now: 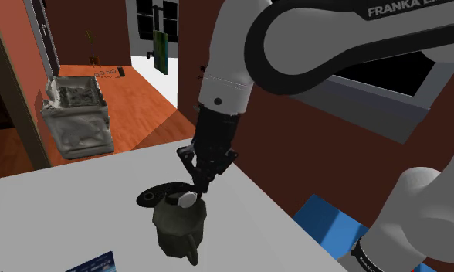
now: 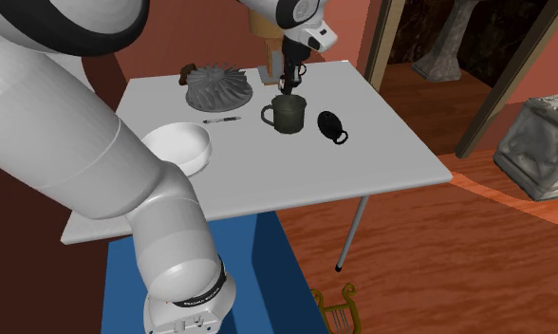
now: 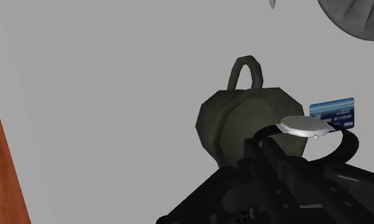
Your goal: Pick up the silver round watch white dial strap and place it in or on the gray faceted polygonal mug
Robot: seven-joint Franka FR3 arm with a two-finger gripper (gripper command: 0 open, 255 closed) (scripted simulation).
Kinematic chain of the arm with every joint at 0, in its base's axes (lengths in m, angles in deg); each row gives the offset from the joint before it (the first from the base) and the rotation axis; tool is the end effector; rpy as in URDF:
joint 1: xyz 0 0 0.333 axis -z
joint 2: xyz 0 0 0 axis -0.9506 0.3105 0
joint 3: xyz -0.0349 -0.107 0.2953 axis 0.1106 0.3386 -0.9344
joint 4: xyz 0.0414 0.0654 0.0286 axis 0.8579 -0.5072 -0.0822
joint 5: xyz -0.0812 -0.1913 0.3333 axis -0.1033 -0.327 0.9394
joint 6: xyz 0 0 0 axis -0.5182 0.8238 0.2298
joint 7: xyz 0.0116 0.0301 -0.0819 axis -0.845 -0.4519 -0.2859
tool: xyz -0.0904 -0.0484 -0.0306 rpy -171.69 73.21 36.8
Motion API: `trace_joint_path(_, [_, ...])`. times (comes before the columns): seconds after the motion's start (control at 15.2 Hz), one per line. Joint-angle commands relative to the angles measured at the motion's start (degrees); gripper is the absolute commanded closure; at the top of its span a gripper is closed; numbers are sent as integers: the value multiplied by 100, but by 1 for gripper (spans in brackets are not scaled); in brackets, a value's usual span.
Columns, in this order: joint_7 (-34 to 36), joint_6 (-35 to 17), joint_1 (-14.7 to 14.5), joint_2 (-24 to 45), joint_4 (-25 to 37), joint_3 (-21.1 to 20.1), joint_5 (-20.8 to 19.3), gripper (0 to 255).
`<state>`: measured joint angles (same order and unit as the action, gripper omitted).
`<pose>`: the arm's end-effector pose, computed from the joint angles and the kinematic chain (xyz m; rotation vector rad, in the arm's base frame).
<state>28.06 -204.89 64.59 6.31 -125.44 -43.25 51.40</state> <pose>0.3716 0.3246 0.4796 -2.8899 0.3216 0.1403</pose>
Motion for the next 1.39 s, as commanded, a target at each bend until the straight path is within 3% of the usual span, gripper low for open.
trace_joint_path(0.0, [-35,-142,-5,30,-114,-16,15,255])
trace_joint_path(0.4, [-111,-624,-22,210,-430,-93,40,255])
trace_joint_path(0.92, [-111,-623,-22,209,-429,-93,39,255])
trace_joint_path(0.99, [-111,-623,-22,209,-429,-93,39,0])
trace_joint_path(1.32, [-111,-623,-22,209,-429,-93,39,0])
